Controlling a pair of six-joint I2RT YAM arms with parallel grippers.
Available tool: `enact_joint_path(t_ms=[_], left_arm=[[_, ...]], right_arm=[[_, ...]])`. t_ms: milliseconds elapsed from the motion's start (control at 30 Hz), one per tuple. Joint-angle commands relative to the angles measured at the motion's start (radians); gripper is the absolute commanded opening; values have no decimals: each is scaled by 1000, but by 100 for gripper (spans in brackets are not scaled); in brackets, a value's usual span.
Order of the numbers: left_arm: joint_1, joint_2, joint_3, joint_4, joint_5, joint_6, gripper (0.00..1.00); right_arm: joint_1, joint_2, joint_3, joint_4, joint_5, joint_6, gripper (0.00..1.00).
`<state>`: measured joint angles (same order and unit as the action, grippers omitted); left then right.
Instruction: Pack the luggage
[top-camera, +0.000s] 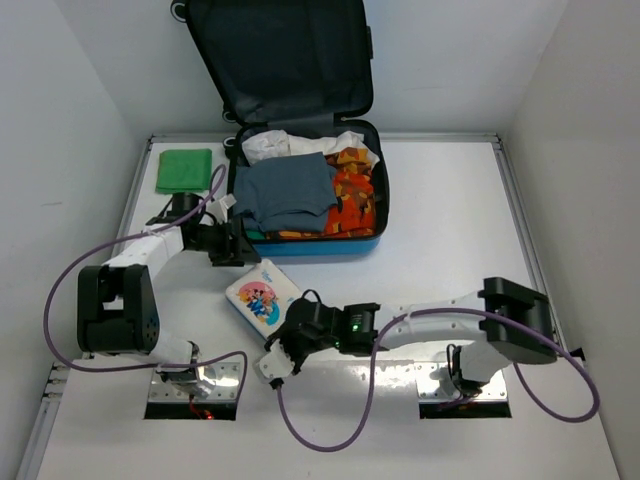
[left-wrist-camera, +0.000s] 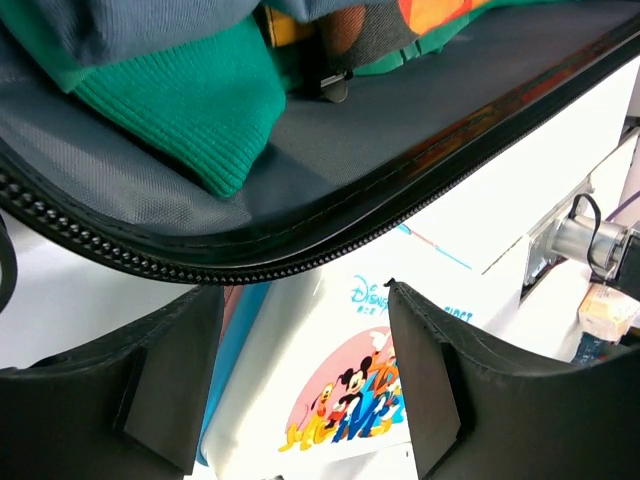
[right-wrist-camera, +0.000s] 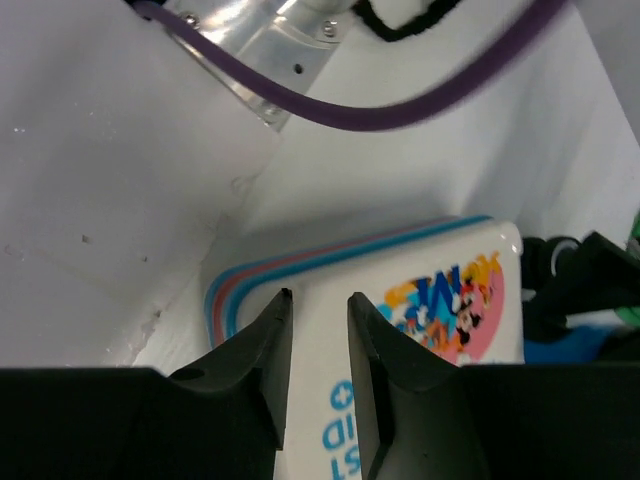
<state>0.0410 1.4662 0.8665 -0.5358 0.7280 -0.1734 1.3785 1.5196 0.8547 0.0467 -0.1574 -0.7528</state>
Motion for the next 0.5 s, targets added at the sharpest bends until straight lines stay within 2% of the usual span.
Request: enact_joint_path(t_ms=[0, 267, 467], left_arm=[[10, -18, -7, 16, 17, -1, 71], [10, -27, -37, 36, 7, -1, 71], [19, -58, -46, 27, -2, -1, 71]], right_arm=[[24, 50, 43, 95, -54, -126, 28], [33, 227, 90, 93, -65, -171, 28], [4, 289, 49, 67, 47, -218, 26]])
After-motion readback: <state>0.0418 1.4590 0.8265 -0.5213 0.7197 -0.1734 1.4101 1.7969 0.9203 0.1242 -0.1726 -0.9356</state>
